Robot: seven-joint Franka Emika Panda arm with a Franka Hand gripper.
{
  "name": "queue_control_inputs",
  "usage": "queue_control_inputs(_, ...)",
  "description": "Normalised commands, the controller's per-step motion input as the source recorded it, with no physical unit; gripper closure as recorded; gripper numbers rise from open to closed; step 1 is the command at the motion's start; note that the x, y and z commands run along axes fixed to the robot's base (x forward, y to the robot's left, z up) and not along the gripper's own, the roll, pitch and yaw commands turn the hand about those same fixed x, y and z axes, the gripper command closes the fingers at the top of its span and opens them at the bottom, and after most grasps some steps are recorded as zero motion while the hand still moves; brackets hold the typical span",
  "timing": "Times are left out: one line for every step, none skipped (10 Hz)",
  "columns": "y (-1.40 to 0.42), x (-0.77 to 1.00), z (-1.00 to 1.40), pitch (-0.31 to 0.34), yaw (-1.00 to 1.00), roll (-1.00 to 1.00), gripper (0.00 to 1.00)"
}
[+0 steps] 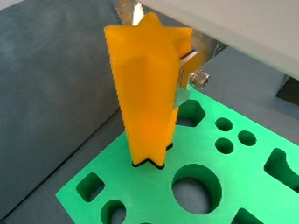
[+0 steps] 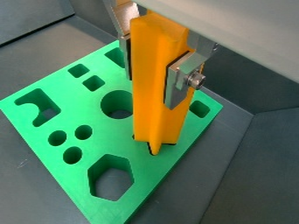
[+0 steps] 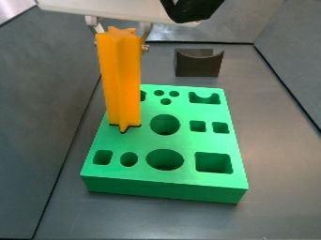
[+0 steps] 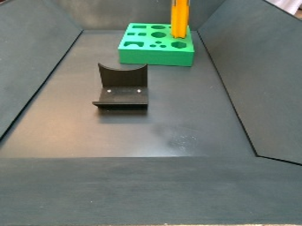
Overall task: Pick up the star object. Move up. Move to above the board. Insert the star object.
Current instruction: Insert the star object.
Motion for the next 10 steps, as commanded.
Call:
queue_control_inputs(0.0,-0.02,-0.08,-0.069,0.0,0.01,1.0)
queue_control_inputs(0.0,0.0,-0.17,-0.073,0.0,0.01,1.0)
queue_control_inputs(0.0,0.0,-0.24,-0.056,0.0,0.03,1.0)
queue_control_inputs(0.0,0.05,-0.26,-0.036,0.0,0.04,1.0)
queue_control_inputs(0.0,0.13,-0.31,-0.013,0.0,0.05,1.0)
queue_control_inputs(0.0,0.18,-0.33,0.0,0.0,0.05,1.0)
queue_control_inputs(0.0,0.21,-0.29,0.0,0.0,0.03,1.0)
queue_control_inputs(0.0,0.21,-0.23,0.0,0.0,0.01,1.0)
queue_control_inputs(0.0,0.17,-0.2,0.0,0.0,0.02,1.0)
queue_control_inputs(0.0,0.08,-0.27,0.0,0.0,0.07,1.0)
